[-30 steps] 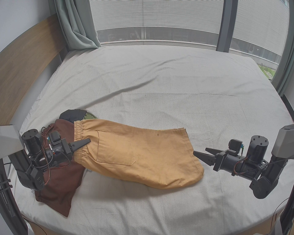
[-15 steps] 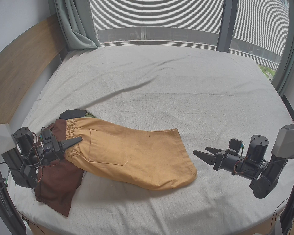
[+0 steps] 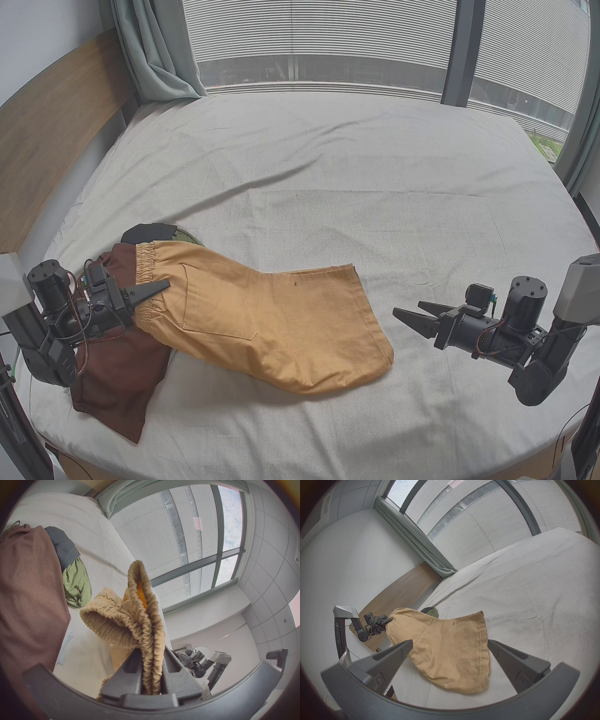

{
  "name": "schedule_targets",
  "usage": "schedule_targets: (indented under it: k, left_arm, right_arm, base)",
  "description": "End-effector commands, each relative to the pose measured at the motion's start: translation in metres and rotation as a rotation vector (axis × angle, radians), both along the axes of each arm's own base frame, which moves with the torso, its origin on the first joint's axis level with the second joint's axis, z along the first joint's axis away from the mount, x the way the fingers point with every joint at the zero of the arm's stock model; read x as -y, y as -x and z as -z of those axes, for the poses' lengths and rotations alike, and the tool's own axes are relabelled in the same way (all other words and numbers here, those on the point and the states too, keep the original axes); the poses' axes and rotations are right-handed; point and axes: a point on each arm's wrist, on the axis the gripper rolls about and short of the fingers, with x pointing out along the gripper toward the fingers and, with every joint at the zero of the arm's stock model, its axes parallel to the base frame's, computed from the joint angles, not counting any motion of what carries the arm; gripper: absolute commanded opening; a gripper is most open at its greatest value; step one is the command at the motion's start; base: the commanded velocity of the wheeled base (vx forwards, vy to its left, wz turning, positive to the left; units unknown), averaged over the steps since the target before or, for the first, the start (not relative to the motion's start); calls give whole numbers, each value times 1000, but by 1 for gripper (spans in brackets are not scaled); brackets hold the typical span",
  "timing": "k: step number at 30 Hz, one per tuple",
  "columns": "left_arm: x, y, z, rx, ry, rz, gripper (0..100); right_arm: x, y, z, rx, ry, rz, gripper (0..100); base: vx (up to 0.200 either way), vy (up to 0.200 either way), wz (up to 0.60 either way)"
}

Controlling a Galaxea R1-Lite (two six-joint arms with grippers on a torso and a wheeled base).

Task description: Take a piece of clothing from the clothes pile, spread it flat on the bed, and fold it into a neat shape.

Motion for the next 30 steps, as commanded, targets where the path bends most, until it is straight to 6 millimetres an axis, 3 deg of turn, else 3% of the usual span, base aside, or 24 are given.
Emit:
schedule_targets:
  k: [1,10,21,30]
  left_arm:
    - [17,-2,1,0,-5,2,0]
    - [48,-8,10,61,-85,-41,0]
    - [105,-17,22,92,-115,43,0]
    - [132,-27,26,117,-106,75,0]
  right_arm:
    - [-3,1,0,1,-1,-11,100]
    - [-5,2,0,1,-1,-19,100]
    - [-5,2,0,1,-1,-19,100]
    - [-6,2,0,1,-1,-20,100]
  base:
    - [0,0,0]
    - [0,0,0]
    - [0,0,0]
    - [0,0,0]
